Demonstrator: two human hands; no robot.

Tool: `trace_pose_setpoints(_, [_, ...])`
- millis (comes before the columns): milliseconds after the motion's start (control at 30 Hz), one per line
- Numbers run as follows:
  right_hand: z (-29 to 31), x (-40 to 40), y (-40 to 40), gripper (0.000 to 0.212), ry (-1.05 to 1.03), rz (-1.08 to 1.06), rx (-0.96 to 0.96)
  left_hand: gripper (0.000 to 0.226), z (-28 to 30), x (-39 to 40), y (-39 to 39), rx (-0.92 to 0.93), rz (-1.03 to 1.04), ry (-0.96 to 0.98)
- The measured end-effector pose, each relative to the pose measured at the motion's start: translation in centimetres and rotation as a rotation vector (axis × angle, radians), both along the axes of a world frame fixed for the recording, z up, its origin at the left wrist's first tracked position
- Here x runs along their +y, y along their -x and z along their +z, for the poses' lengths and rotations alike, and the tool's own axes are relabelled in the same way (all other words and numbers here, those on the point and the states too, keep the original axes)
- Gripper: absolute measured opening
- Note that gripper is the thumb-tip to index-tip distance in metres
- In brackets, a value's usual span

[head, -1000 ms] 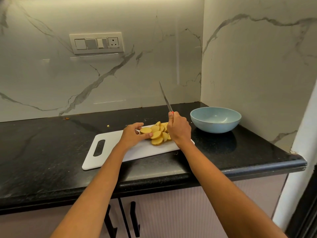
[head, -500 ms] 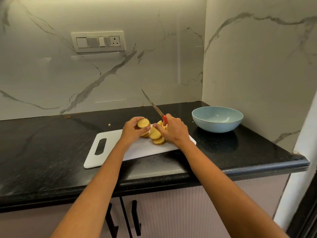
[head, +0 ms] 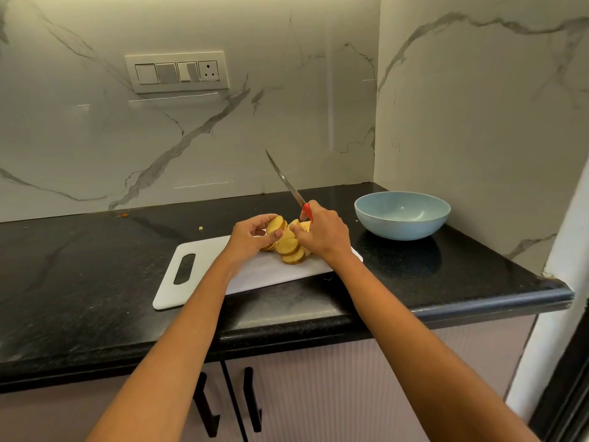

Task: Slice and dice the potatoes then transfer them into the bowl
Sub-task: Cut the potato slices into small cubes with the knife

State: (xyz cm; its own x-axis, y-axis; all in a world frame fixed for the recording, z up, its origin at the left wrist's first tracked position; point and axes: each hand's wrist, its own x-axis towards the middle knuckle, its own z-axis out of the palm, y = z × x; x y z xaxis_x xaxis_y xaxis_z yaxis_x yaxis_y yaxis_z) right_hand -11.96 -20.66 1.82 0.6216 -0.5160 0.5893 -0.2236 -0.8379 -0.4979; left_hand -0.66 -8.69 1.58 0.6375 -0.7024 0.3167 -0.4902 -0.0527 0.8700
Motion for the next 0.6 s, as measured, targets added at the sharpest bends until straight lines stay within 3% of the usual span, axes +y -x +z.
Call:
trace_pose_setpoints(133, [0.03,0.52,-0.28,0.033,-0.020,0.088,-0.018,0.042,0.12,0.00,0.18,-0.003,0.006,0.010])
trace_pose_setpoints(333, [-0.03,-0.12,-0.05,0.028,-0.029,-0.002,0.070,0.043,0.22,0.14,0.21,0.109,-0.023,0.063])
trace_pose_setpoints(600, [0.09,0.03,0.10,0.027,-0.081,-0.041,0.028,0.044,0.44,0.18,0.33,0.112,0.001,0.066])
